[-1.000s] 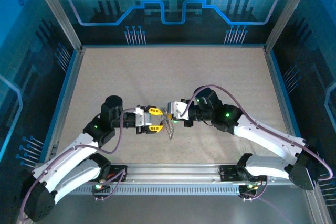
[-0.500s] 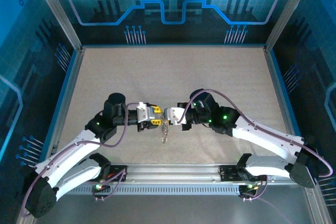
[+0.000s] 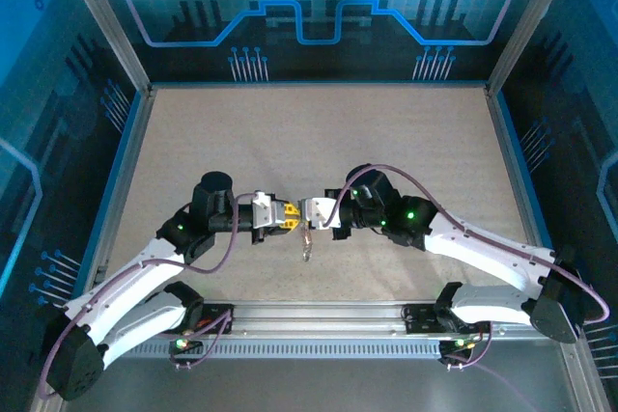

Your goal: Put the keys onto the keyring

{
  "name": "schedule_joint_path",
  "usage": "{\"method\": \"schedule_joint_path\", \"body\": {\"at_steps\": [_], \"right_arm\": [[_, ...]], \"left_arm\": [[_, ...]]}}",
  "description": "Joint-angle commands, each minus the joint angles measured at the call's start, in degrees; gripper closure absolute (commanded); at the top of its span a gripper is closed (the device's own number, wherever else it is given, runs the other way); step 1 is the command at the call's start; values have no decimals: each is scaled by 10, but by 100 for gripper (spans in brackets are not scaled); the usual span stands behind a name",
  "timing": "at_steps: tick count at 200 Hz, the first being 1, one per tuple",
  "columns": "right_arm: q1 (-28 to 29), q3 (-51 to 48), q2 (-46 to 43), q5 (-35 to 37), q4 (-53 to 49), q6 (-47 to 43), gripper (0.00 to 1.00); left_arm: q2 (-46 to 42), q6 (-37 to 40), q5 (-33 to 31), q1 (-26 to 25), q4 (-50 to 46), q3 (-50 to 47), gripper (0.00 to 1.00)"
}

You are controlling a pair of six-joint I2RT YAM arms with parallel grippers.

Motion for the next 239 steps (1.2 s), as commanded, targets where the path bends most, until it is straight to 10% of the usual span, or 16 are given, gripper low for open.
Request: {"method": "schedule_joint_path", "body": {"at_steps": [1, 159, 239], "right_arm": [[12, 18, 3, -18, 32, 11, 100], [18, 18, 12, -42, 75, 63, 100], [20, 13, 13, -34, 75, 55, 96]], "left_arm": [[-5, 36, 8, -6, -23, 13, 80], [-32, 58, -83, -19, -17, 0, 79], [-43, 45, -88, -19, -19, 2, 100]]}}
